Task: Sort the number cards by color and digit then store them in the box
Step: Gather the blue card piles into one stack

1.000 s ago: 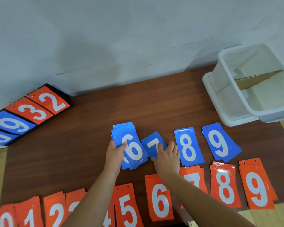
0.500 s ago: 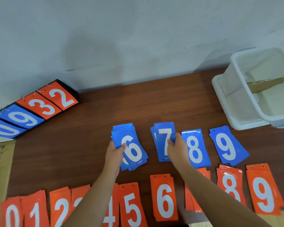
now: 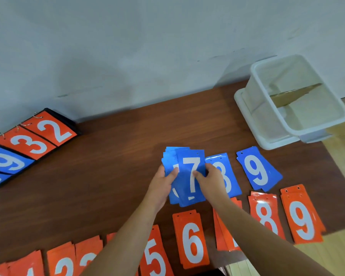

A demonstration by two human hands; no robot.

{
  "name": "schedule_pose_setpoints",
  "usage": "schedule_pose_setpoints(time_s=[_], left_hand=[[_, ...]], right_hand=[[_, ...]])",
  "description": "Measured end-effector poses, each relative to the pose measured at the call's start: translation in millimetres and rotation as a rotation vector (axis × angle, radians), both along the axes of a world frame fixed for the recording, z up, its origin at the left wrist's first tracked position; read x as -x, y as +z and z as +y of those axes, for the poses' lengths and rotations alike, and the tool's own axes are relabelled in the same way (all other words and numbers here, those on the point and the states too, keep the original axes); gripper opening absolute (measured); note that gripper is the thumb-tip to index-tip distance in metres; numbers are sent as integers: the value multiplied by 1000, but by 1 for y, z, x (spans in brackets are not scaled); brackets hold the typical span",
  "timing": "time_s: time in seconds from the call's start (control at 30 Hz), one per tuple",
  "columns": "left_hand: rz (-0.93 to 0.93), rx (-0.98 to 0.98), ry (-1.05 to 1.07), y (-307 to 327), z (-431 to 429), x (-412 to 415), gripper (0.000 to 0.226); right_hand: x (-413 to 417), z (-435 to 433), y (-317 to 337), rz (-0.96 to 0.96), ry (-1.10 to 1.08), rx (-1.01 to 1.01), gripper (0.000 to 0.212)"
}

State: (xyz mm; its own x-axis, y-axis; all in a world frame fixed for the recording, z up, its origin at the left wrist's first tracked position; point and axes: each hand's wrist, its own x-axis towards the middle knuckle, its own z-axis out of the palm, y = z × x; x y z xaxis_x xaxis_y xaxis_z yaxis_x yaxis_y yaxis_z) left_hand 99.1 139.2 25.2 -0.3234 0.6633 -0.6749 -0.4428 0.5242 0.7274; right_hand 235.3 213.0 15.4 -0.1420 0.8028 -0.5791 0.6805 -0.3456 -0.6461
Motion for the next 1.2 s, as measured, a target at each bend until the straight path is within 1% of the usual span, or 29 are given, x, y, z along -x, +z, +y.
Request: schedule_pose_setpoints(time_s=[0.1, 0.17, 0.2, 0.27, 0.37, 0.43, 0.53, 0.57, 0.63, 0.7, 0.8, 0.83, 0.9, 0.93, 0.97, 1.03, 1.1, 1.2], left_hand=[[142, 9, -94, -5, 5, -10, 36], [179, 32, -56, -10, 6, -11, 37], [175, 48, -23, -11, 6, -11, 36], [150, 86, 25, -12, 3, -9, 37], [163, 135, 25, -13, -4, -5, 41], [188, 156, 44, -15, -8, -3, 40], [194, 175, 96, -18, -14, -2, 35], [193, 178, 105, -19, -15, -2, 35], [194, 183, 115, -21, -18, -2, 35], [204, 191, 125, -20, -19, -3, 34], [221, 175, 138, -21, -17, 0, 33], [221, 167, 140, -19, -17, 1, 33], [184, 133, 128, -17, -15, 1, 33], [147, 104, 111, -15, -13, 0, 32], [102, 65, 95, -13, -10, -3, 32], [-7, 1, 87, -6, -2, -13, 31], [-70, -49, 79, 0, 8, -25, 30], [-59, -84, 7, 4, 20, -40, 30]], right_hand=[[-5, -1, 3, -8, 75, 6, 42], [-17, 7, 4, -23, 42, 5, 44], [-25, 12, 4, -72, 25, -23, 47], [-42, 20, -4, -283, 62, -105, 58], [-53, 22, -17, -643, 198, -179, 80], [-49, 21, -20, -748, 256, -201, 84], [-38, 24, -21, -685, 188, -102, 88], [-34, 24, -21, -655, 183, -77, 86], [-29, 26, -22, -568, 208, -88, 72], [-27, 31, -20, -376, 191, -84, 53], [-25, 39, -8, -81, 57, -41, 29], [-24, 40, -2, 24, 8, -20, 26], [-23, 37, 11, 218, -73, 75, 26], [-23, 33, 16, 263, -76, 117, 25], [-23, 29, 19, 263, -51, 118, 23], [-23, 22, 17, 211, 2, 54, 22], [-24, 19, 16, 134, 28, -35, 34], [-30, 19, 19, 18, 60, -147, 48]])
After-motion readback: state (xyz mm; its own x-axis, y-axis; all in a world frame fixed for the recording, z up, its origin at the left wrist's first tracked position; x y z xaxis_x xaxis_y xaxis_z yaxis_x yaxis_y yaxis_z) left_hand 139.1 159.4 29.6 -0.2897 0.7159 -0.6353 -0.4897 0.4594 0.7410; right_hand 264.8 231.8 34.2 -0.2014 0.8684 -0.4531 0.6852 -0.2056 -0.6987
